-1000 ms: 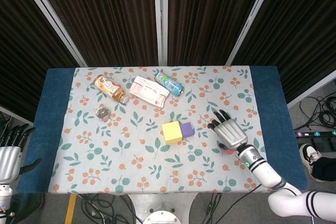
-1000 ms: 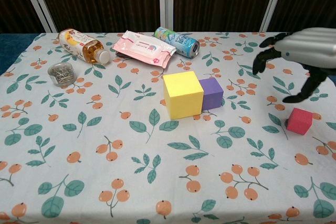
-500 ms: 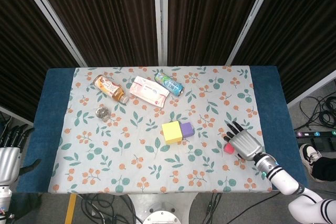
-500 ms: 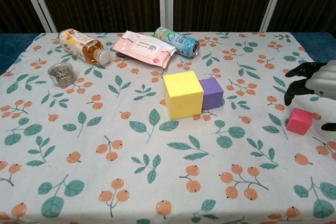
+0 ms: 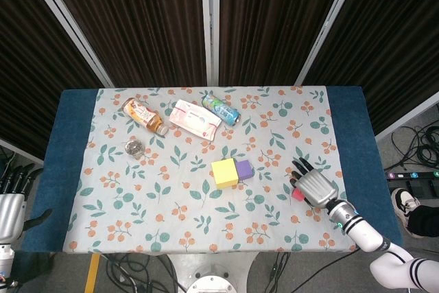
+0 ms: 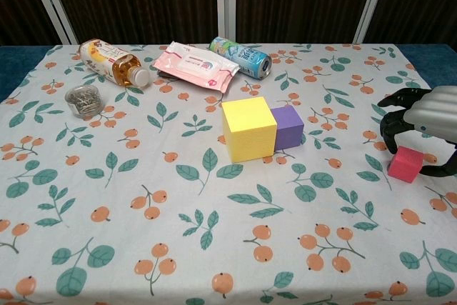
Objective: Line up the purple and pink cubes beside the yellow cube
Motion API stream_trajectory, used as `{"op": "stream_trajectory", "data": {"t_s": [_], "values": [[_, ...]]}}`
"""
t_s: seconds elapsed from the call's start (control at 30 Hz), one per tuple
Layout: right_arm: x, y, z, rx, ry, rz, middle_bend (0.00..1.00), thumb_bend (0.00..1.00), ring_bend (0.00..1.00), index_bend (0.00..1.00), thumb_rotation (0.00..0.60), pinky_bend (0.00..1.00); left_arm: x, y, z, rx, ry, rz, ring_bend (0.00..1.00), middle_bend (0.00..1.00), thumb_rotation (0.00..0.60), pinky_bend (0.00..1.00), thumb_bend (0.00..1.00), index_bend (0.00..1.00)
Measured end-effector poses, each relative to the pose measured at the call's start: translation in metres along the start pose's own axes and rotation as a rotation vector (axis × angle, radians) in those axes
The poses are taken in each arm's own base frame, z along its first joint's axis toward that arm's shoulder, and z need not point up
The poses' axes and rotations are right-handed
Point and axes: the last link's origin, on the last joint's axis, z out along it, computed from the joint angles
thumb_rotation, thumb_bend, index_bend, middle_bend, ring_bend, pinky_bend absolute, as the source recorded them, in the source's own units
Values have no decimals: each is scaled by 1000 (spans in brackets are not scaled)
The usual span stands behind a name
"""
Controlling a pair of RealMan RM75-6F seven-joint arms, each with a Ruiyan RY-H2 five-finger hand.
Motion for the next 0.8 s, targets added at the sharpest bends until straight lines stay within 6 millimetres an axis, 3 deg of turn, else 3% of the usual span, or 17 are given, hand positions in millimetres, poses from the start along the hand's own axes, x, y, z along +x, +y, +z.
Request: {"op": "stream_trajectory", "data": {"t_s": [0.17, 0.3, 0.57, 0.8], "values": [[4, 2, 2, -19, 19, 26, 262, 207, 8, 530, 600, 0, 0, -1, 0, 1, -1, 1, 117, 222, 600, 183, 0, 221], [19, 5, 9, -52, 58, 103, 243, 205, 8, 531, 600, 0, 0, -1, 0, -2, 2, -1, 117, 221, 600, 184, 0, 221], [55, 4, 40, -127, 79, 231, 207, 203, 0, 536, 600, 0, 0, -1, 0, -3, 3, -4, 117, 222, 600, 184, 0, 221], [73, -17, 73, -166, 58, 279, 195, 196, 0, 529, 600, 0, -2, -5, -1, 1, 0, -9, 117, 222, 600, 184, 0, 221]]}}
